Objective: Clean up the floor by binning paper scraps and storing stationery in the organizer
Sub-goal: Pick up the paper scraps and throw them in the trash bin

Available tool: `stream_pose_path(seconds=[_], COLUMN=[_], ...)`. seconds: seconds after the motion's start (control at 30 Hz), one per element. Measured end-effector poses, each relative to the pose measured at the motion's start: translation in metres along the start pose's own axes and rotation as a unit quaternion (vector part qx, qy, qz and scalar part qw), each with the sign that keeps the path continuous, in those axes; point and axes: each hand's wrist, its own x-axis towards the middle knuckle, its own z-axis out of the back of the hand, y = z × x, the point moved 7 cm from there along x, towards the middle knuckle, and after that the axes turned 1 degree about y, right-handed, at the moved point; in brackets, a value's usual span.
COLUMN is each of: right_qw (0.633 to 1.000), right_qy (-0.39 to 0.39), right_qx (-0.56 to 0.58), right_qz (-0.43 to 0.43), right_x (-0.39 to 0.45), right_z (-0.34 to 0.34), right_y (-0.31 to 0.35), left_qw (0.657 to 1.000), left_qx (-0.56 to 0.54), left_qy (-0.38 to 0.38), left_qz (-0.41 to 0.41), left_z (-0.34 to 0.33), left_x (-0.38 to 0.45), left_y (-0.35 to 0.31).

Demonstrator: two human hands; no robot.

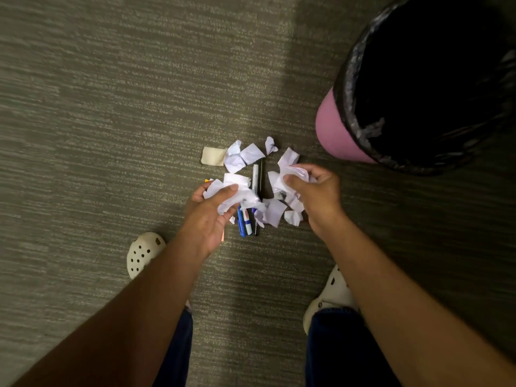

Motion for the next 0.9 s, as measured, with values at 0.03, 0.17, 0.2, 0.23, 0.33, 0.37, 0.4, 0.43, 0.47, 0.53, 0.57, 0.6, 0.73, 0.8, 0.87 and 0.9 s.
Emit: stream_pose_path(seconds=[0.03, 0.17, 0.2, 0.23, 0.33, 0.37, 0.4, 0.43, 0.47, 0.53, 0.57, 0.6, 0.73, 0.8, 0.87, 0.9], right_qw=[0.999, 0.99, 0.986, 0.98, 0.967, 0.963, 0.96, 0.959, 0.959, 0.959, 0.959, 0.96, 0.971, 0.979, 0.984, 0.984], right_qy=[0.002, -0.007, -0.015, -0.025, -0.091, -0.116, -0.139, -0.161, -0.182, -0.209, -0.214, -0.216, -0.194, -0.163, -0.143, -0.143], right_qx=[0.03, 0.125, 0.152, 0.177, 0.218, 0.223, 0.224, 0.217, 0.201, 0.172, 0.162, 0.152, 0.122, 0.112, 0.105, 0.102], right_qz=[0.014, 0.059, 0.071, 0.082, 0.094, 0.094, 0.094, 0.091, 0.087, 0.085, 0.087, 0.091, 0.073, 0.044, 0.023, 0.021], right_x=[-0.015, -0.069, -0.08, -0.089, -0.107, -0.108, -0.107, -0.104, -0.1, -0.088, -0.081, -0.074, -0.048, -0.043, -0.04, -0.04], right_z=[0.008, 0.045, 0.055, 0.066, 0.1, 0.111, 0.12, 0.129, 0.137, 0.15, 0.156, 0.161, 0.174, 0.177, 0.18, 0.182], right_y=[0.019, 0.093, 0.109, 0.125, 0.157, 0.164, 0.169, 0.173, 0.176, 0.181, 0.183, 0.185, 0.186, 0.183, 0.182, 0.182], left_qw=[1.0, 0.992, 0.989, 0.986, 0.974, 0.97, 0.966, 0.963, 0.962, 0.963, 0.964, 0.965, 0.961, 0.956, 0.954, 0.954], left_qx=[0.014, 0.046, 0.052, 0.062, 0.107, 0.126, 0.146, 0.164, 0.178, 0.194, 0.198, 0.2, 0.231, 0.256, 0.267, 0.266], left_qy=[0.022, 0.103, 0.118, 0.134, 0.165, 0.168, 0.168, 0.165, 0.16, 0.137, 0.124, 0.112, 0.106, 0.114, 0.119, 0.121], left_qz=[-0.009, -0.051, -0.067, -0.083, -0.116, -0.124, -0.131, -0.133, -0.133, -0.13, -0.128, -0.129, -0.112, -0.083, -0.072, -0.07], left_z=[-0.014, -0.08, -0.099, -0.118, -0.174, -0.193, -0.21, -0.226, -0.24, -0.264, -0.273, -0.282, -0.314, -0.322, -0.326, -0.327], left_x=[-0.01, -0.054, -0.065, -0.076, -0.105, -0.112, -0.119, -0.124, -0.128, -0.131, -0.131, -0.13, -0.128, -0.125, -0.123, -0.123], left_y=[-0.01, -0.052, -0.062, -0.07, -0.084, -0.085, -0.084, -0.081, -0.078, -0.072, -0.069, -0.066, -0.052, -0.046, -0.043, -0.044])
